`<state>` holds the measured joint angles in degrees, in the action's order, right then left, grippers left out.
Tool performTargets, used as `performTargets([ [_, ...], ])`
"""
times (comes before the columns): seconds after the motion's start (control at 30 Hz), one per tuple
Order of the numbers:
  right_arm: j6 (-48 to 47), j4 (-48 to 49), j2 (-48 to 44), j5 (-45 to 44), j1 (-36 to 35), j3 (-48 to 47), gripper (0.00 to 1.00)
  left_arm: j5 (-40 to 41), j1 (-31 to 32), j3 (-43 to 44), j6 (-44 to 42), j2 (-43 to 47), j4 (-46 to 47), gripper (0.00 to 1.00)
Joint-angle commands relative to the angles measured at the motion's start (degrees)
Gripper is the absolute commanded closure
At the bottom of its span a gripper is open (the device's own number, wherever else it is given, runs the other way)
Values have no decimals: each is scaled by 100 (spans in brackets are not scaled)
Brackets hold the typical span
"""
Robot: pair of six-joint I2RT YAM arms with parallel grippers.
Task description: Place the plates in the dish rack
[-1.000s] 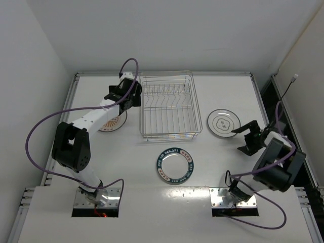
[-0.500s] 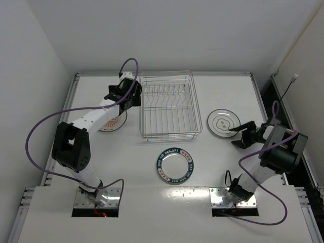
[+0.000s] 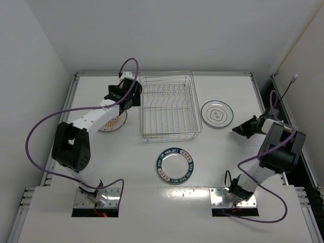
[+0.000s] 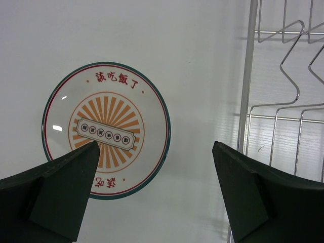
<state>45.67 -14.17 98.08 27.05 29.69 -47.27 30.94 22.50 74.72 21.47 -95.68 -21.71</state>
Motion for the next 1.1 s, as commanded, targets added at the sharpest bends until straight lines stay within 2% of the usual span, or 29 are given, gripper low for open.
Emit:
performTargets([
  [0.0, -365, -295, -1202, -568, -95, -256, 100, 88, 26, 69, -20, 164, 150, 7],
  [0.1, -506, -463, -1450, -894, -253, -449, 100, 88, 26, 69, -20, 164, 150, 7],
  [0.13, -567, -463, -1450, -816, -306, -450, 96, 88, 26, 69, -20, 164, 150, 7],
  [0.2, -516, -332, -1179, -702, -306, -503, 73, 26, 26, 69, -20, 164, 150, 7],
  [0.23, -515, -114, -873, -544, -306, -503, 55, 26, 26, 69, -20, 164, 150, 7],
  [0.3, -515, -51, -520, -543, -306, -687, 47, 26, 26, 69, -20, 164, 150, 7],
  [0.33, -594, -50, -170, -543, -306, -888, 46, 26, 26, 69, -20, 164, 150, 7],
  [0.57, -831, 354, 720, 46, -235, -1548, 43, 26, 26, 69, -20, 164, 150, 7],
  [0.8, -1068, 20, 1687, 266, -341, -2365, 43, -88, 26, 69, -20, 164, 150, 7],
  [0.87, -1130, -103, 1897, 327, -394, -2419, 47, -88, 26, 69, -20, 164, 150, 7],
  [1.07, -1254, -550, 2109, 91, -526, -3006, 47, -88, 26, 69, -20, 164, 150, 7],
])
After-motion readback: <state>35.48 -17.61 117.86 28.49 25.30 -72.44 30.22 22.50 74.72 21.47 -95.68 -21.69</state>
